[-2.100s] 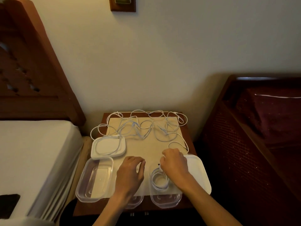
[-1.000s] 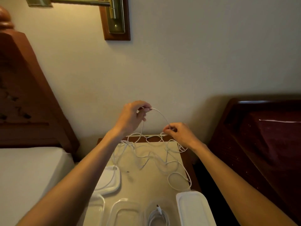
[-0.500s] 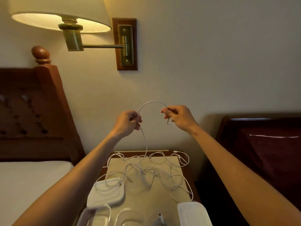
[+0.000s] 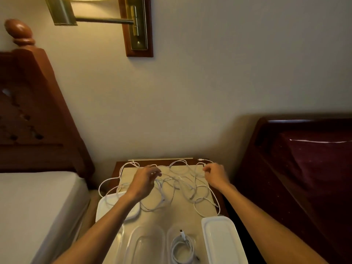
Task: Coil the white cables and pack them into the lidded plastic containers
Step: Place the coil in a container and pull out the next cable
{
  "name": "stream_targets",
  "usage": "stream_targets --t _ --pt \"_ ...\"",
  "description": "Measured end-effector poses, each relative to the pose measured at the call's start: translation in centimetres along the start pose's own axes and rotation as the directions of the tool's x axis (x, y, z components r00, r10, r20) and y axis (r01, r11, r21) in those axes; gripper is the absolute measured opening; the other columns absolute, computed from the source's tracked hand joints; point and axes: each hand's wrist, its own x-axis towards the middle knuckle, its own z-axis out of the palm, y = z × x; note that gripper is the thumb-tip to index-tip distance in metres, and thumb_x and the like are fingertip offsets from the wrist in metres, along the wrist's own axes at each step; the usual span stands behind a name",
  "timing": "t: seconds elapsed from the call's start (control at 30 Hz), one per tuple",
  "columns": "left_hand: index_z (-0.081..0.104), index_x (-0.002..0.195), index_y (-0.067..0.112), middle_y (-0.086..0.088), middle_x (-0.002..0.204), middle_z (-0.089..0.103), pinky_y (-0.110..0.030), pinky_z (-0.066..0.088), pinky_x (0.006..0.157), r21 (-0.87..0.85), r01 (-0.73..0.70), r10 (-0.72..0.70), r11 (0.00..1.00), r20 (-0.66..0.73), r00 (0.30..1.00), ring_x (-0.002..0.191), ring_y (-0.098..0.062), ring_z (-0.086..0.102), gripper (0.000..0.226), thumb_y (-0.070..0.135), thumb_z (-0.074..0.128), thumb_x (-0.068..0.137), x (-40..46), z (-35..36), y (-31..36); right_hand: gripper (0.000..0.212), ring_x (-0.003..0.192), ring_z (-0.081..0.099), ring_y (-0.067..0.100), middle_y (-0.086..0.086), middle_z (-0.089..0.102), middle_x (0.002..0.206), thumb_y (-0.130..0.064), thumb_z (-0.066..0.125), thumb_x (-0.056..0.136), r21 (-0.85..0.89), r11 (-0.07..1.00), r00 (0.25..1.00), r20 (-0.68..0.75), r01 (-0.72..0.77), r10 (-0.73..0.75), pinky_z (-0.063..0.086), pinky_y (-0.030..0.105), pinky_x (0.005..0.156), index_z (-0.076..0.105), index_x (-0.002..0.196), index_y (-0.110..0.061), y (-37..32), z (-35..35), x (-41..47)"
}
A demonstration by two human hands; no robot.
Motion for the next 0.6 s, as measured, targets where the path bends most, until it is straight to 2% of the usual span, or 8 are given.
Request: stream_targets --t 0.1,0.2,0.27,0.37,0.43,0.5,0.53,0.6 --pt "0.073 0.095 0.015 0.0 0.095 0.069 -0.027 0.052 0.071 0.012 -0.044 0.042 0.999 0.09 0.995 0.084 -0.014 0.063 0.019 0.002 0.06 0.091 -0.5 1.1 -0.7 0.024 0.106 0.062 0.027 0.008 0.064 0.118 -0.024 0.056 0.094 -0.292 0.945 0.985 0.044 -0.149 0.169 0.051 0.033 0.082 0.065 0.114 -0.014 3.7 2.0 -0.7" --pt "0.074 0.096 0.021 0.004 0.098 0.068 -0.023 0.052 0.072 0.057 -0.086 0.066 0.995 0.288 0.955 0.081 -0.005 0.06 0.019 0.008 0.062 0.089 -0.9 1.6 -1.0 0.02 0.102 0.064 0.023 0.006 0.066 0.114 -0.023 0.057 0.094 -0.349 0.917 0.975 0.033 -0.194 0.219 0.055 0.032 0.08 0.065 0.11 -0.013 5.9 4.6 -1.6" --pt "0.075 0.097 0.023 0.007 0.099 0.069 -0.023 0.051 0.073 0.07 -0.145 0.102 0.987 0.426 0.899 0.078 0.0 0.055 0.018 0.014 0.063 0.087 -1.2 1.9 -0.5 0.016 0.097 0.064 0.019 0.003 0.064 0.112 -0.02 0.055 0.095 -0.277 0.95 0.988 -0.1 -0.144 0.12 0.055 0.031 0.079 0.065 0.106 -0.017 5.7 5.4 -1.4" --pt "0.07 0.109 0.033 0.015 0.118 0.063 -0.02 0.047 0.081 0.058 -0.104 0.061 0.993 0.5 0.864 0.089 0.006 0.05 0.029 0.033 0.061 0.082 -1.8 1.9 0.5 0.013 0.09 0.059 0.013 -0.002 0.055 0.114 -0.018 0.053 0.095 -0.066 0.992 0.967 -0.227 0.107 -0.119 0.056 0.032 0.076 0.061 0.104 -0.019 3.1 5.0 -0.2" --pt "0.066 0.118 0.037 0.019 0.126 0.06 -0.023 0.045 0.088 -0.048 -0.011 0.029 0.999 0.397 0.917 0.106 0.004 0.053 0.04 0.054 0.055 0.083 -1.5 1.4 1.0 0.014 0.094 0.057 0.014 -0.002 0.052 0.114 -0.016 0.053 0.093 -0.043 0.97 0.925 -0.296 0.238 -0.24 0.055 0.034 0.077 0.06 0.105 -0.018 1.0 4.2 1.1" --pt "0.065 0.121 0.033 0.018 0.123 0.063 -0.025 0.046 0.088 -0.185 0.071 -0.046 0.98 0.138 0.989 0.109 0.002 0.057 0.051 0.065 0.043 0.088 -0.5 0.7 1.5 0.019 0.104 0.053 0.017 -0.001 0.053 0.116 -0.014 0.053 0.092 -0.1 0.954 0.901 -0.314 0.282 -0.299 0.052 0.034 0.084 0.06 0.11 -0.018 -0.5 3.7 2.7" --pt "0.067 0.118 0.029 0.014 0.116 0.067 -0.022 0.047 0.082 -0.21 0.09 -0.099 0.974 -0.036 0.994 0.101 0.0 0.061 0.049 0.061 0.041 0.092 0.3 0.3 1.6 0.024 0.111 0.05 0.019 0.0 0.053 0.121 -0.015 0.053 0.093 -0.165 0.953 0.912 -0.289 0.254 -0.293 0.049 0.035 0.089 0.059 0.115 -0.019 -0.9 3.5 3.5" --pt "0.073 0.105 0.02 0.008 0.095 0.072 -0.012 0.041 0.065 -0.156 0.144 -0.187 0.977 -0.31 0.932 0.078 -0.002 0.062 0.033 0.041 0.049 0.097 2.2 -0.5 1.2 0.035 0.122 0.045 0.023 0.002 0.052 0.131 -0.022 0.055 0.094 -0.314 0.937 0.955 -0.198 0.15 -0.219 0.041 0.041 0.098 0.053 0.129 -0.018 -1.1 3.5 4.9"
